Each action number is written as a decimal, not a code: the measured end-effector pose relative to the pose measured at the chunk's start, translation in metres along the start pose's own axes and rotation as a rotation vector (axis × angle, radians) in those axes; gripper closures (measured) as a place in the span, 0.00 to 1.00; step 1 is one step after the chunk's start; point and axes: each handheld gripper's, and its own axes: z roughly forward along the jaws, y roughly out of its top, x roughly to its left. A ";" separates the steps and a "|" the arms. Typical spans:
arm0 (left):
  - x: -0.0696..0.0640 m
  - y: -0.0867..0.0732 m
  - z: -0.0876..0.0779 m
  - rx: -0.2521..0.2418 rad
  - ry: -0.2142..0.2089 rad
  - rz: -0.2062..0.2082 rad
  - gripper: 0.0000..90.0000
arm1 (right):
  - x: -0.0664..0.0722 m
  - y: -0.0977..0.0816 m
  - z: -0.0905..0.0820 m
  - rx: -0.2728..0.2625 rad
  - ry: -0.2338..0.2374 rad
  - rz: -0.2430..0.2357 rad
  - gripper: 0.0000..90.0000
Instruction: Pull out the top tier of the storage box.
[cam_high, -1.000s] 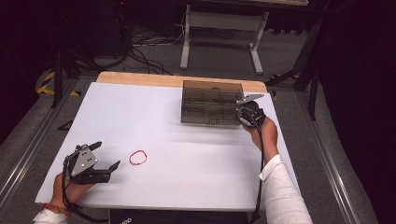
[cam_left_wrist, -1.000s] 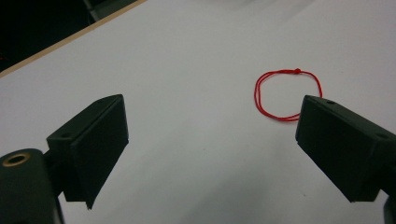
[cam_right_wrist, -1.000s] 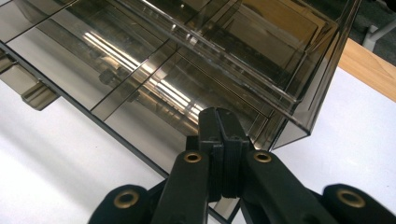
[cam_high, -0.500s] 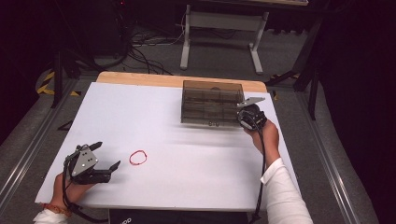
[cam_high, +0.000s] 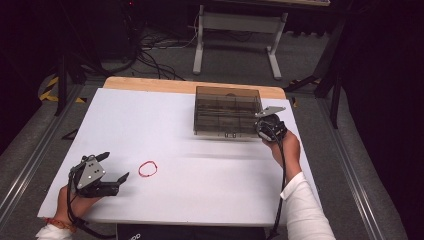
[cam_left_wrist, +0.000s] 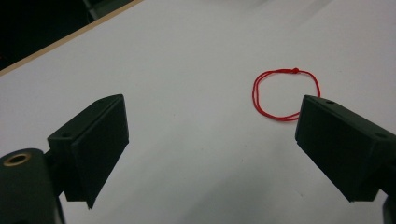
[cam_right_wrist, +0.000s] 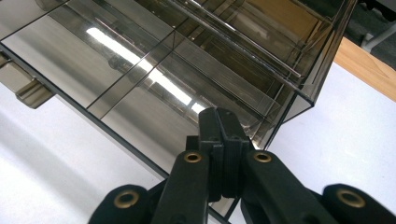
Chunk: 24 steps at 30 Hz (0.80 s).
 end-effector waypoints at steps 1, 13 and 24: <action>0.000 0.000 0.000 0.000 0.000 0.001 0.12 | 0.000 0.000 0.000 0.001 -0.002 -0.001 1.00; 0.000 0.000 0.001 0.001 -0.002 -0.001 0.12 | 0.002 -0.001 -0.001 -0.004 0.000 -0.003 1.00; -0.001 0.000 0.001 0.004 -0.012 -0.004 0.12 | 0.002 -0.002 -0.002 -0.018 0.003 0.001 1.00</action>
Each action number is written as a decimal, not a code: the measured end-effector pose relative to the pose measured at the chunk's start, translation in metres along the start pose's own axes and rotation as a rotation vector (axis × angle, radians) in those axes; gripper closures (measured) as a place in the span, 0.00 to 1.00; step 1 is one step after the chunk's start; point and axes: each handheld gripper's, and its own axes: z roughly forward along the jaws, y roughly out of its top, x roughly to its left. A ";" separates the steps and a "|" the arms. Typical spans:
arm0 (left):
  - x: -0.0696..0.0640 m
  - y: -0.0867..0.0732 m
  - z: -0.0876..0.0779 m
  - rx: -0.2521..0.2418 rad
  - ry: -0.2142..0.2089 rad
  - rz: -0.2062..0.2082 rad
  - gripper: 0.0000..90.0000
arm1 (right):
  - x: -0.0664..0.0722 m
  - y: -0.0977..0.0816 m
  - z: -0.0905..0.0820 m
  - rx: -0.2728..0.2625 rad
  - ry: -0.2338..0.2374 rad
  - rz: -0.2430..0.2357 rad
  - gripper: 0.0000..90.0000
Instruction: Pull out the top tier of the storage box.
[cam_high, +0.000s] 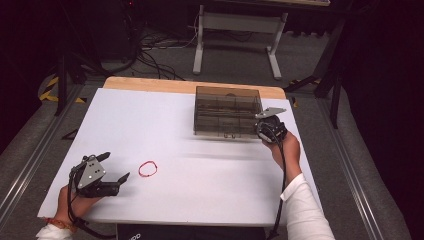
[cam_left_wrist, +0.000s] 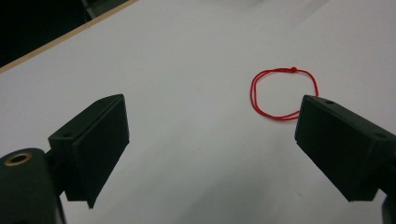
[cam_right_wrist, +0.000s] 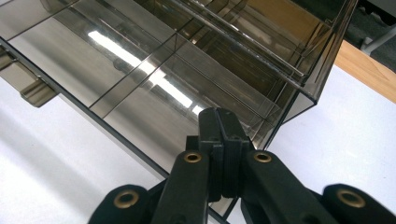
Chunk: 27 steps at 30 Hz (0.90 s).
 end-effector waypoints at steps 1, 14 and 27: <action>0.000 0.000 0.000 0.000 0.000 0.000 0.12 | 0.000 0.000 0.000 0.000 0.000 0.000 1.00; 0.000 0.000 0.000 0.001 -0.004 -0.001 0.13 | 0.003 0.002 -0.010 -0.062 -0.005 0.012 1.00; 0.000 0.000 0.000 0.001 -0.010 0.008 0.13 | 0.007 0.001 -0.003 -0.055 0.017 0.011 1.00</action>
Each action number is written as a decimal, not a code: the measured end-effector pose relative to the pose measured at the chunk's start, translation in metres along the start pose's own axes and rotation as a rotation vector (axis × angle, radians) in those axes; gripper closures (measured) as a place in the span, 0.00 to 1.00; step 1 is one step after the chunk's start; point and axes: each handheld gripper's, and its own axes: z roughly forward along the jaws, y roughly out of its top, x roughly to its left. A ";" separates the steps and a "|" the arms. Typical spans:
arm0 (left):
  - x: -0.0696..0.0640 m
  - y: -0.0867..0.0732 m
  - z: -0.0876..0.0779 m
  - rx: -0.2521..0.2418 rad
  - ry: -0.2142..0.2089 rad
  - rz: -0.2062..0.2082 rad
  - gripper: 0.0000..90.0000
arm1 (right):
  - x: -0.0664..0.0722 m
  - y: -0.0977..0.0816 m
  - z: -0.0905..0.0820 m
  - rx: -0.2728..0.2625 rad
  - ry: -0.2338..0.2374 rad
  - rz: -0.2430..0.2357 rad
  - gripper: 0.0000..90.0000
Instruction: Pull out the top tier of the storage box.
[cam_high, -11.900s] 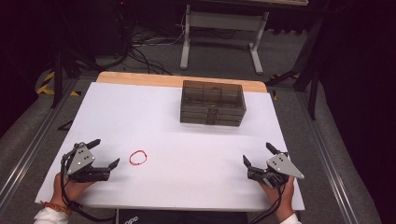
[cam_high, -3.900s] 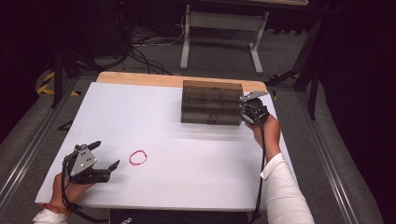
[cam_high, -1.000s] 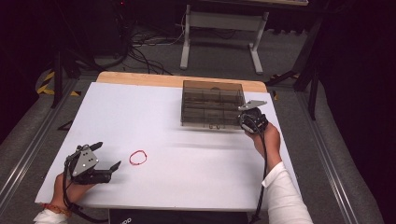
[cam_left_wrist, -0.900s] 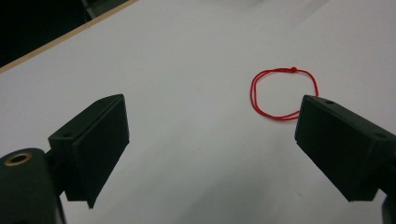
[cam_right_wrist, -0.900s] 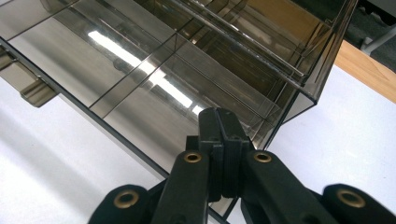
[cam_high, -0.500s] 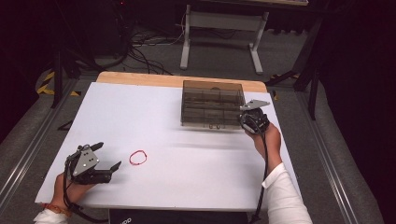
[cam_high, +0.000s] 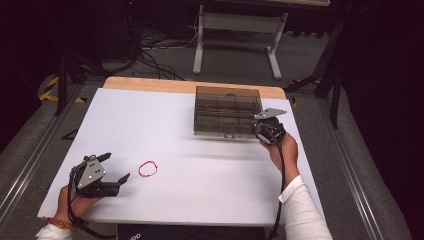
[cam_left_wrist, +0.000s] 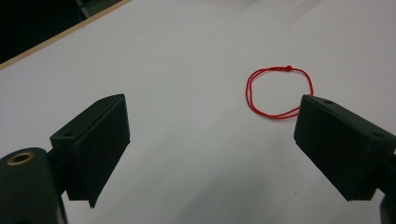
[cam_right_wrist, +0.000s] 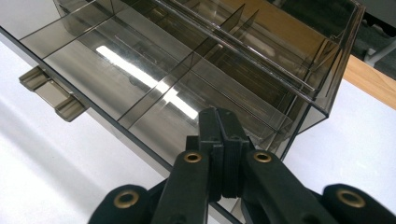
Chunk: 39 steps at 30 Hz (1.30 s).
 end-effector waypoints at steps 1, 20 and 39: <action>0.000 0.000 0.000 0.002 -0.005 0.003 0.13 | 0.000 0.000 0.000 0.000 -0.001 0.000 1.00; 0.000 -0.001 0.000 0.004 -0.008 -0.005 0.13 | -0.003 -0.007 0.003 0.025 -0.024 -0.004 1.00; 0.000 0.000 0.000 0.004 -0.007 -0.003 0.13 | -0.003 -0.008 0.001 0.015 -0.025 -0.006 1.00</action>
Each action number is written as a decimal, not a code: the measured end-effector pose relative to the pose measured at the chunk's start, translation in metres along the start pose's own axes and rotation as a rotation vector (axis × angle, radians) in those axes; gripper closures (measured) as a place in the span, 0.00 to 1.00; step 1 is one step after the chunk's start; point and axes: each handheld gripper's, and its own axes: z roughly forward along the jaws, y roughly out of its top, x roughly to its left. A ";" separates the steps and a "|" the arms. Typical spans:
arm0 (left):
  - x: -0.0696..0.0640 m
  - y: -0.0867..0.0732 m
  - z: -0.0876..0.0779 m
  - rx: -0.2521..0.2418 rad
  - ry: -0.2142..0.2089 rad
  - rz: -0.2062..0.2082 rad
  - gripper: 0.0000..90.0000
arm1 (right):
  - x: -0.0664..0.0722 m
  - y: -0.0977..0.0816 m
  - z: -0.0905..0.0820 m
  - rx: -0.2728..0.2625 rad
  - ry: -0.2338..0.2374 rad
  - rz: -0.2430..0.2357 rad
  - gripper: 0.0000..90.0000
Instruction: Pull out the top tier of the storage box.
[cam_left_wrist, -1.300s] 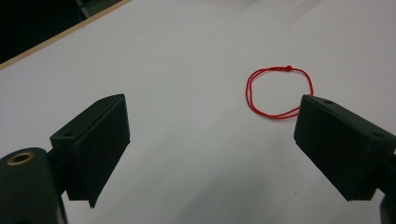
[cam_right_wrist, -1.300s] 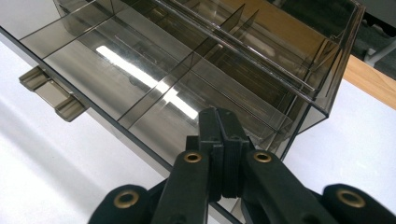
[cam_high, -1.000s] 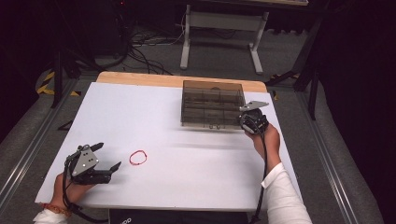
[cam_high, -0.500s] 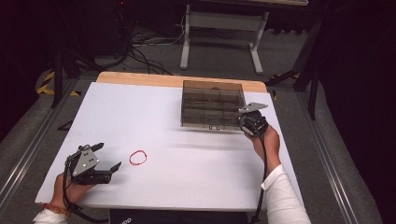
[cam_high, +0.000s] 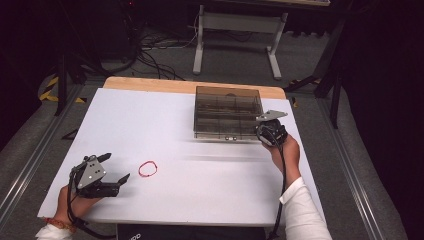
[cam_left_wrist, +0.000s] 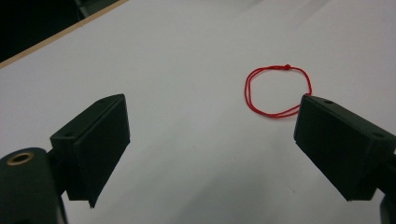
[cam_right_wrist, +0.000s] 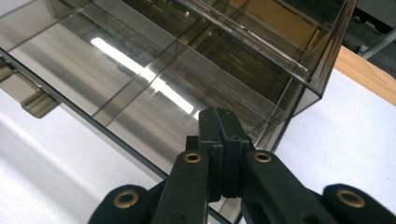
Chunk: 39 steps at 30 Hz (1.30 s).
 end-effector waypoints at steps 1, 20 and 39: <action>0.000 0.000 0.000 0.000 -0.003 -0.003 0.13 | 0.000 0.000 0.000 -0.005 0.003 0.001 1.00; -0.001 0.000 0.001 0.009 -0.011 -0.003 0.13 | 0.008 -0.002 -0.038 -0.308 0.042 0.084 0.84; 0.000 0.000 -0.002 0.007 -0.011 0.004 0.13 | 0.031 -0.019 -0.059 -0.448 0.061 0.038 0.69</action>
